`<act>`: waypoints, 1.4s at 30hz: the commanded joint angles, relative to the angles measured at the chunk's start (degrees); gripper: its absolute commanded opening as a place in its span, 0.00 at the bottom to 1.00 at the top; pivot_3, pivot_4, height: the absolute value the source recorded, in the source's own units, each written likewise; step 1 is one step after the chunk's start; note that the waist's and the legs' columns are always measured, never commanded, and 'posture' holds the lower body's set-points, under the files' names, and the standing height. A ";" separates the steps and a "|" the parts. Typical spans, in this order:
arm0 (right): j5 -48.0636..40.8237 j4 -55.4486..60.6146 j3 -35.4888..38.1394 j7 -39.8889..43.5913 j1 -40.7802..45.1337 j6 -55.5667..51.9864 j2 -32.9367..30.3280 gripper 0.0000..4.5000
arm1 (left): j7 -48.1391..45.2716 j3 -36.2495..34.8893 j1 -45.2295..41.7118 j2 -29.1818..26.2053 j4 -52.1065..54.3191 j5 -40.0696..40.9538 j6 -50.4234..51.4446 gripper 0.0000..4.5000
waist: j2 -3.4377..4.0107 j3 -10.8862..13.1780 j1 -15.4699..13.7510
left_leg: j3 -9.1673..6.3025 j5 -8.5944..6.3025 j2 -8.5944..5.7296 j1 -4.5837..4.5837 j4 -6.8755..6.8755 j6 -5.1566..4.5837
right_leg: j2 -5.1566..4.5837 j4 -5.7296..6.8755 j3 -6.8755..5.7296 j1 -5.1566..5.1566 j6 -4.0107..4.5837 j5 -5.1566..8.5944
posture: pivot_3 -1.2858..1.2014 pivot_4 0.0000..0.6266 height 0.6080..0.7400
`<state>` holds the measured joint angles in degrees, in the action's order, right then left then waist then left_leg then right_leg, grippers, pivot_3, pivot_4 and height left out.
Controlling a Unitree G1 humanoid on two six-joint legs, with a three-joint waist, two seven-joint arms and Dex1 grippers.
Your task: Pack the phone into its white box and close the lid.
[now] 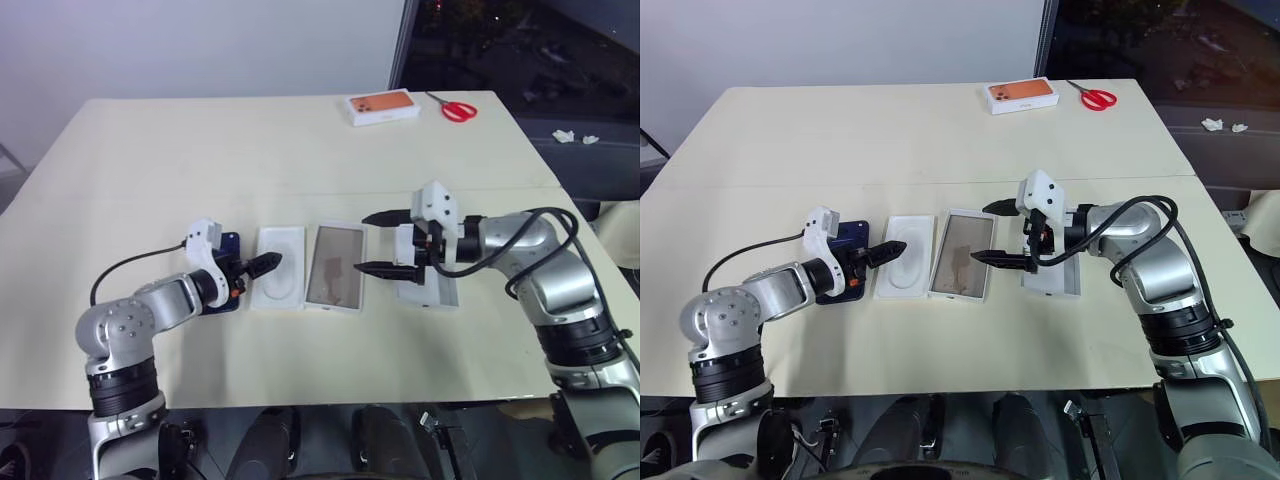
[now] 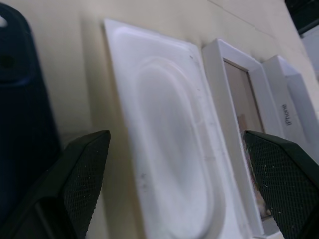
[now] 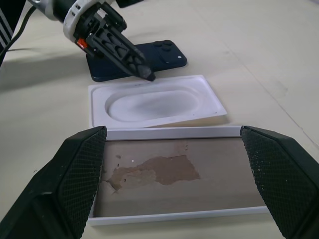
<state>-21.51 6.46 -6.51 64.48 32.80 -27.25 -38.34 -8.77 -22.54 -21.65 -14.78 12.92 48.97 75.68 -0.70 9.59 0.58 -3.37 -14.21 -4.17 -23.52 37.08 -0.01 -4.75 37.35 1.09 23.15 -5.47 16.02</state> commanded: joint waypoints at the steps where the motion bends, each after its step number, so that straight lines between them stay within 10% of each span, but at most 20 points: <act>1: -0.35 2.04 1.05 -0.19 0.67 1.17 -0.18 1.00 | 3.26 -2.60 -1.32 2.05 -2.38 0.50 1.51 1.00 | -0.01 -0.01 0.00 | 0.00 0.00 0.00 0.00 0.00 0.00 | 0.00 0.00 -0.01 0.00 0.00 0.00 | 0.52 0.24 1.00; 12: 0.24 2.16 0.69 -0.70 0.70 2.25 0.06 1.00 | 2.24 -3.72 -4.10 1.79 -5.64 3.17 8.56 1.00 | -0.01 -0.01 0.00 | -0.01 0.04 0.00 0.00 0.02 0.07 | 0.02 0.01 -0.01 -0.01 0.00 0.00 | 0.52 0.24 1.00; 18: 0.27 2.57 0.64 -0.99 0.60 2.33 0.06 1.00 | 1.68 -3.86 -3.22 2.35 -5.13 3.34 9.90 0.49 | -0.01 -0.01 -0.14 | 0.00 0.04 0.00 0.00 0.02 0.07 | 0.01 0.00 0.00 -0.01 0.00 0.00 | 0.52 0.24 1.00; 26: 0.23 2.88 0.60 -1.43 0.64 2.39 0.15 1.00 | 1.73 -4.33 -3.29 2.72 -5.30 2.36 10.10 0.49 | -0.02 -0.01 -0.16 | -0.01 0.04 -0.01 0.00 0.02 0.07 | 0.00 0.00 0.00 -0.02 0.00 0.00 | 0.52 0.24 1.00; 32: 0.26 2.95 0.66 -1.66 0.73 2.29 0.16 1.00 | 1.75 -5.11 -3.10 3.10 -4.74 2.46 9.96 0.01 | -0.04 0.00 -0.10 | 0.00 0.04 -0.01 0.00 0.02 0.07 | 0.00 -0.01 0.00 -0.02 0.00 0.00 | 0.52 0.24 1.00; 42: 0.18 2.49 0.64 -1.70 -0.11 2.02 0.13 1.00 | 3.16 -13.06 -4.78 3.39 -6.04 4.30 8.78 0.01 | -0.05 0.01 -0.01 | -0.01 0.04 0.00 0.00 0.00 0.07 | 0.01 -0.01 0.00 0.00 0.00 0.00 | 0.52 0.24 1.00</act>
<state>-20.73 7.15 -6.51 62.79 32.60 -25.74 -38.31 -5.79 -33.83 -25.32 -11.13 6.08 51.44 84.30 -0.75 9.60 0.56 -3.38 -14.17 -4.18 -23.52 37.08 0.06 -4.74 37.34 1.09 23.15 -5.47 16.02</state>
